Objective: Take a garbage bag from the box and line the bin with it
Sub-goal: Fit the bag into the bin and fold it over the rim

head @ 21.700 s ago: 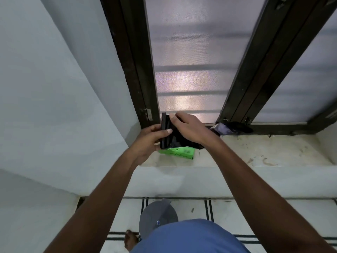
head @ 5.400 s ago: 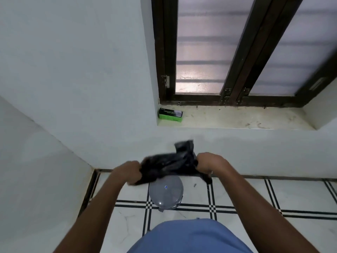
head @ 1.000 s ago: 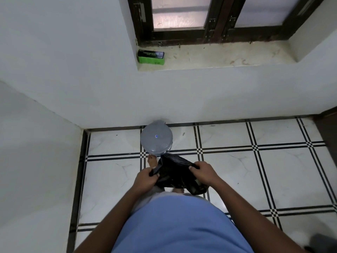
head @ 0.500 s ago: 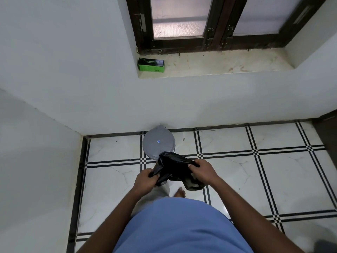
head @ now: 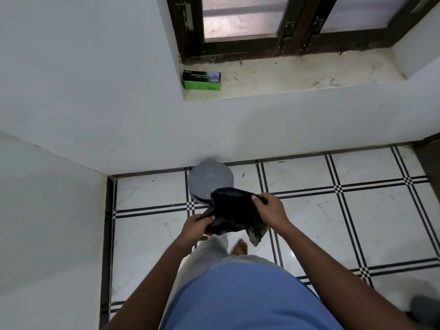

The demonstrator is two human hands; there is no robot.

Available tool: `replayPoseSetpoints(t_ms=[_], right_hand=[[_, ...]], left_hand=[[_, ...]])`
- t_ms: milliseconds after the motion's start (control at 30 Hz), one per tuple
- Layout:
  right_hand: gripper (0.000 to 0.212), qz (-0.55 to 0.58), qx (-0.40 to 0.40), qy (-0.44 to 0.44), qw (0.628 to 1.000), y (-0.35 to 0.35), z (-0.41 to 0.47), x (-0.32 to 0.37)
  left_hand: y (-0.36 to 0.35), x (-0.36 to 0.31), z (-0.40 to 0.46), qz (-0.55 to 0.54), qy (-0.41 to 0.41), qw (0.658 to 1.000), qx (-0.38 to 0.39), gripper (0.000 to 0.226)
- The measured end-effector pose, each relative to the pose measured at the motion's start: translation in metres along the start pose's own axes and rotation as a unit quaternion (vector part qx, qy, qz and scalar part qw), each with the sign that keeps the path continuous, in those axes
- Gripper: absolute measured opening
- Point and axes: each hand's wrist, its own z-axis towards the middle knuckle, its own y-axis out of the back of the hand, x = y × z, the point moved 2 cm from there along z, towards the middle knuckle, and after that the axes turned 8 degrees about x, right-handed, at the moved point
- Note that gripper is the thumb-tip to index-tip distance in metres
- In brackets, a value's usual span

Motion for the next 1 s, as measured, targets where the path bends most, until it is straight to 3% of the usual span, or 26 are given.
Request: replayPoseSetpoints(t_ms=[167,433,633,1000], right_hand=[[0.033,0.030,0.001,-0.032,0.999,-0.009,0.032,0.010],[0.049,0.072,0.092,-0.149,0.982,-0.036,0.093,0.014],[0.055,0.107,0.113,-0.172,0.973,-0.069,0.154,0.011],[0.063,0.223,0.113,-0.138,0.958,-0.130,0.241,0.015]], left_hand=[[0.019,-0.008,0.027,-0.141,0.049,0.989,0.014,0.026],[0.042,-0.021,0.072,-0.305,0.085,0.949,0.009,0.022],[0.066,-0.006,0.135,-0.309,0.078,0.947,-0.040,0.030],[0.100,0.005,0.229,-0.283,0.003,0.953,-0.110,0.026]])
